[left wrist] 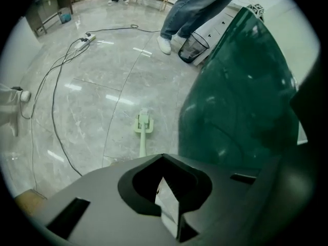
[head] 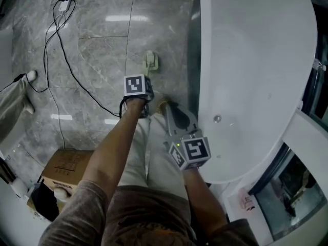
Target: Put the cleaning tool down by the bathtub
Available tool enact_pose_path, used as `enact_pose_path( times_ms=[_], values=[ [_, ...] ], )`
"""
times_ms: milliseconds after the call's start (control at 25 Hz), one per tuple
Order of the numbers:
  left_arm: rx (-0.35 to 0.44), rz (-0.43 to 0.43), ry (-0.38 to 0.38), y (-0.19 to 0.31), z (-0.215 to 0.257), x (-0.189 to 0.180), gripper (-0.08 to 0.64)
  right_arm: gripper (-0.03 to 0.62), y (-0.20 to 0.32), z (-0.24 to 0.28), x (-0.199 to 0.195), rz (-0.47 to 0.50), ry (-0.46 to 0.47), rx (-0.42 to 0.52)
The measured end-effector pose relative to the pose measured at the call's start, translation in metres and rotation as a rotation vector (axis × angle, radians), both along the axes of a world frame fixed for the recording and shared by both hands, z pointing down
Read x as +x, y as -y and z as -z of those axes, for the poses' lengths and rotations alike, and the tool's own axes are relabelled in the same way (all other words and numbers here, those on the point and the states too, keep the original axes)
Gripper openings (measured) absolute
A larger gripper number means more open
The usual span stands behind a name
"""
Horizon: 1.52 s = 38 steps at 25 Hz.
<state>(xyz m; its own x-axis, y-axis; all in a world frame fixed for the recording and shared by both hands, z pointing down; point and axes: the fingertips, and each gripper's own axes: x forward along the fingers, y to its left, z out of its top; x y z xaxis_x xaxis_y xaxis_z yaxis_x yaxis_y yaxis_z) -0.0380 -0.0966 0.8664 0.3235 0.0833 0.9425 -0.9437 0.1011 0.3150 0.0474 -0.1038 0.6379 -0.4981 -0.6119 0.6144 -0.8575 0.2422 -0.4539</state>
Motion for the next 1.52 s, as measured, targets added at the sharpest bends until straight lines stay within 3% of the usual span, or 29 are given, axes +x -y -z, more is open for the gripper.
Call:
enact_pose_path(
  times_ms=[480,760,960,1520],
  values=[
    [0.066,-0.023,-0.054,-0.007,0.142,0.003,0.0,0.0,-0.008,0.089,0.01,-0.045,-0.003,0.037],
    [0.128,-0.07,-0.035,-0.013,0.235,-0.012,0.001,0.0,-0.025,0.144,0.001,-0.04,0.032,0.018],
    [0.238,-0.164,-0.049,-0.014,0.283,-0.022,0.0,0.0,-0.037,0.185,-0.021,-0.006,0.113,0.02],
    [0.561,-0.307,-0.183,-0.017,0.442,-0.035,0.001,0.0,-0.035,0.291,-0.016,0.082,0.07,0.185]
  ],
)
